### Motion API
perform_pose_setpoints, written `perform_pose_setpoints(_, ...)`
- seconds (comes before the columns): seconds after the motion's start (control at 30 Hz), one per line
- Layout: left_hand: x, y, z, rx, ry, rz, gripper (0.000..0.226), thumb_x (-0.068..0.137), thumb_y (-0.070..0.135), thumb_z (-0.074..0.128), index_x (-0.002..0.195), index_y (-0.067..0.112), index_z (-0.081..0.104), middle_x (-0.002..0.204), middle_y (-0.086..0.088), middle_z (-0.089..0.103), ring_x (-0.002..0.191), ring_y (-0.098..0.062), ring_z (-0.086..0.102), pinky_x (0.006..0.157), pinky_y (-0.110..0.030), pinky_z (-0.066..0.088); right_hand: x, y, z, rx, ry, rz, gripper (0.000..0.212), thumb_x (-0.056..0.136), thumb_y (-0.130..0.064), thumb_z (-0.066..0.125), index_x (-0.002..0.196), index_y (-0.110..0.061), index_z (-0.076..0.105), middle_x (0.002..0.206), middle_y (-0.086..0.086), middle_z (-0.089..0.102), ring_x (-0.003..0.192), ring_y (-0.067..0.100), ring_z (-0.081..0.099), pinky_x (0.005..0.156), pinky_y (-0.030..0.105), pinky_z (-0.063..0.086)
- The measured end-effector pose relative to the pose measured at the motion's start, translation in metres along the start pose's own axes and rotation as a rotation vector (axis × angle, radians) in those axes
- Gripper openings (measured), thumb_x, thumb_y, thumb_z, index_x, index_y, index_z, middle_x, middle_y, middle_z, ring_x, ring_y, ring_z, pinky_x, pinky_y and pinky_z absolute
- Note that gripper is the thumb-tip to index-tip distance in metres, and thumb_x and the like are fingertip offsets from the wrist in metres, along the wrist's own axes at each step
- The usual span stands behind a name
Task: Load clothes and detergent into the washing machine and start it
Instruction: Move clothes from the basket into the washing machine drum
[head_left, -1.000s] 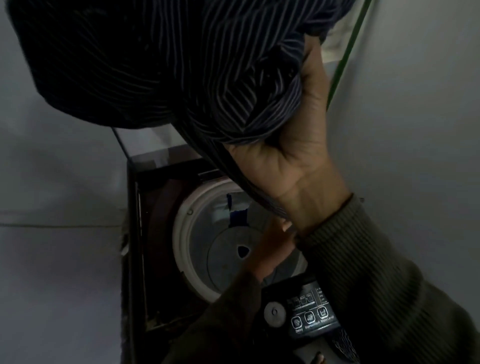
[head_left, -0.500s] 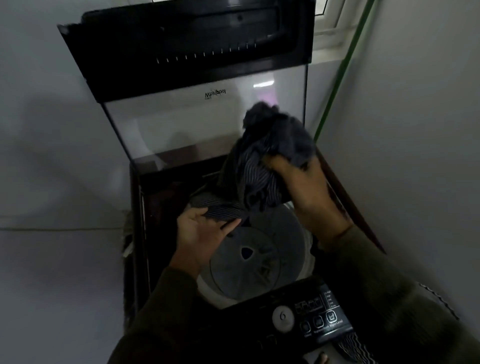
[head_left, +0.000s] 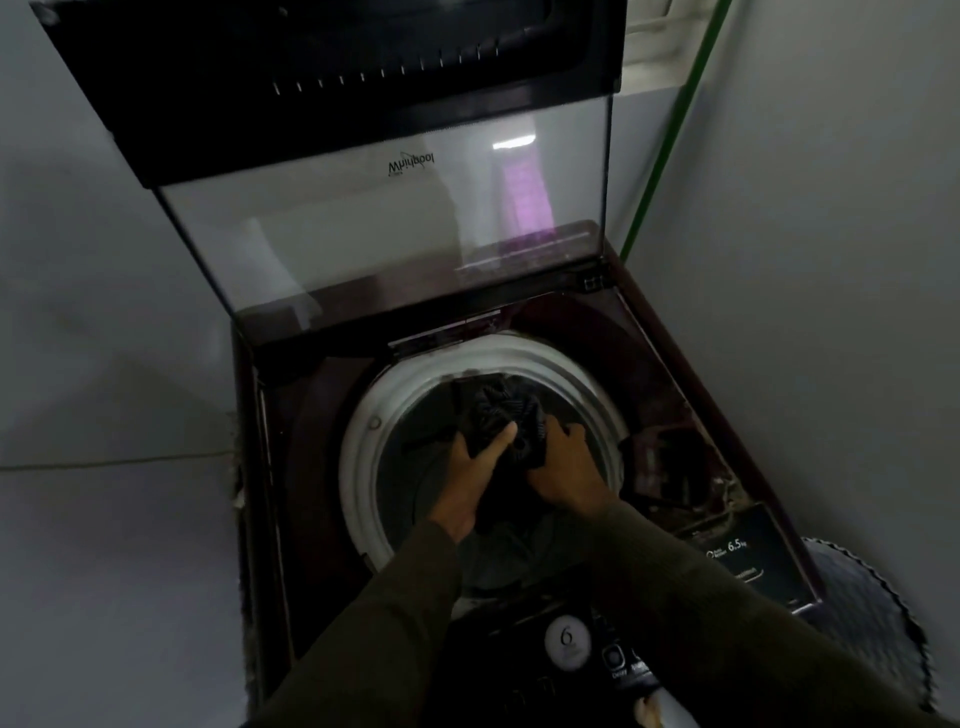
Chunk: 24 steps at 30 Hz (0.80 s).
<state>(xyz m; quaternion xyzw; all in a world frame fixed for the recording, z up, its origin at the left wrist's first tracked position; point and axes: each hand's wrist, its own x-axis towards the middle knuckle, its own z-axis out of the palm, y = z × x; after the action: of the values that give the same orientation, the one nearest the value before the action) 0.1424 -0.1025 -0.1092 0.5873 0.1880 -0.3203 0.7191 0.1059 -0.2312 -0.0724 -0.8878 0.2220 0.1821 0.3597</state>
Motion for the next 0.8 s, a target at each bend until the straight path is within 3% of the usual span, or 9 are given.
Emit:
perform_pose_setpoints(0.13, 0.025, -0.025, 0.008, 0.161, 0.019, 0.082, 0.061, 0.088, 0.029, 0.073, 0.143, 0.017, 0.049, 0.136, -0.008, 0.059, 0.119, -0.025, 0.06, 0.1, -0.045, 0.053, 0.013, 0.02, 0.006, -0.094, -0.01, 0.089, 0.085, 0.086, -0.024, 0.067, 0.154, -0.024, 0.016, 0.15, 0.022, 0.023, 0.134, 0.047, 0.032, 0.109, 0.05, 0.038)
perform_pose_setpoints(0.3, 0.037, -0.048, 0.01, 0.348, -0.007, 0.173, 0.049, 0.096, 0.015, 0.063, 0.141, 0.004, 0.048, 0.136, -0.012, 0.058, 0.123, -0.026, 0.057, 0.087, -0.019, 0.055, 0.014, 0.038, 0.011, -0.138, -0.061, 0.123, 0.081, 0.089, -0.007, 0.064, 0.154, -0.01, 0.016, 0.151, 0.024, 0.024, 0.135, 0.043, 0.036, 0.109, 0.044, 0.036)
perform_pose_setpoints(0.43, 0.035, -0.053, 0.009, 0.472, -0.041, 0.19, 0.05, 0.094, 0.003, 0.062, 0.142, -0.002, 0.046, 0.14, -0.017, 0.053, 0.131, -0.029, 0.05, 0.109, -0.038, 0.044, 0.012, 0.039, 0.01, -0.136, -0.037, 0.089, 0.063, 0.093, -0.009, 0.057, 0.149, -0.005, 0.027, 0.15, 0.022, 0.027, 0.132, 0.04, 0.041, 0.109, 0.041, 0.035)
perform_pose_setpoints(0.57, 0.026, -0.043, 0.01, 0.629, -0.091, 0.249, 0.049, 0.095, 0.002, 0.06, 0.141, -0.005, 0.046, 0.142, -0.023, 0.052, 0.132, -0.033, 0.049, 0.102, -0.023, 0.041, 0.009, 0.035, 0.003, -0.139, -0.043, 0.05, 0.065, 0.091, -0.015, 0.062, 0.147, -0.004, 0.031, 0.15, 0.021, 0.029, 0.135, 0.037, 0.039, 0.112, 0.039, 0.033)
perform_pose_setpoints(0.67, 0.011, -0.032, 0.013, 0.869, -0.167, 0.359, 0.05, 0.097, 0.012, 0.061, 0.143, 0.004, 0.045, 0.148, -0.018, 0.046, 0.14, -0.033, 0.041, 0.114, -0.035, 0.034, -0.003, 0.035, -0.009, -0.167, -0.016, -0.048, 0.062, 0.092, -0.026, 0.064, 0.144, -0.005, 0.037, 0.147, 0.018, 0.035, 0.135, 0.034, 0.038, 0.112, 0.039, 0.035)
perform_pose_setpoints(0.73, -0.002, -0.023, 0.019, 1.069, -0.197, 0.459, 0.055, 0.099, 0.021, 0.059, 0.149, 0.013, 0.039, 0.158, -0.011, 0.032, 0.15, -0.029, 0.022, 0.122, -0.042, 0.022, -0.019, 0.037, -0.019, -0.207, 0.051, -0.157, 0.062, 0.095, -0.031, 0.059, 0.147, -0.007, 0.034, 0.152, 0.015, 0.03, 0.144, 0.032, 0.024, 0.115, 0.041, 0.031)
perform_pose_setpoints(0.8, -0.015, -0.015, 0.027, 1.241, -0.175, 0.576, 0.058, 0.1, 0.026, 0.054, 0.153, 0.02, 0.031, 0.164, -0.003, 0.018, 0.154, -0.021, 0.002, 0.124, -0.037, 0.013, -0.039, 0.043, -0.028, -0.318, 0.15, -0.229, 0.065, 0.097, -0.036, 0.054, 0.151, -0.01, 0.029, 0.16, 0.012, 0.017, 0.151, 0.032, 0.001, 0.12, 0.049, 0.021)
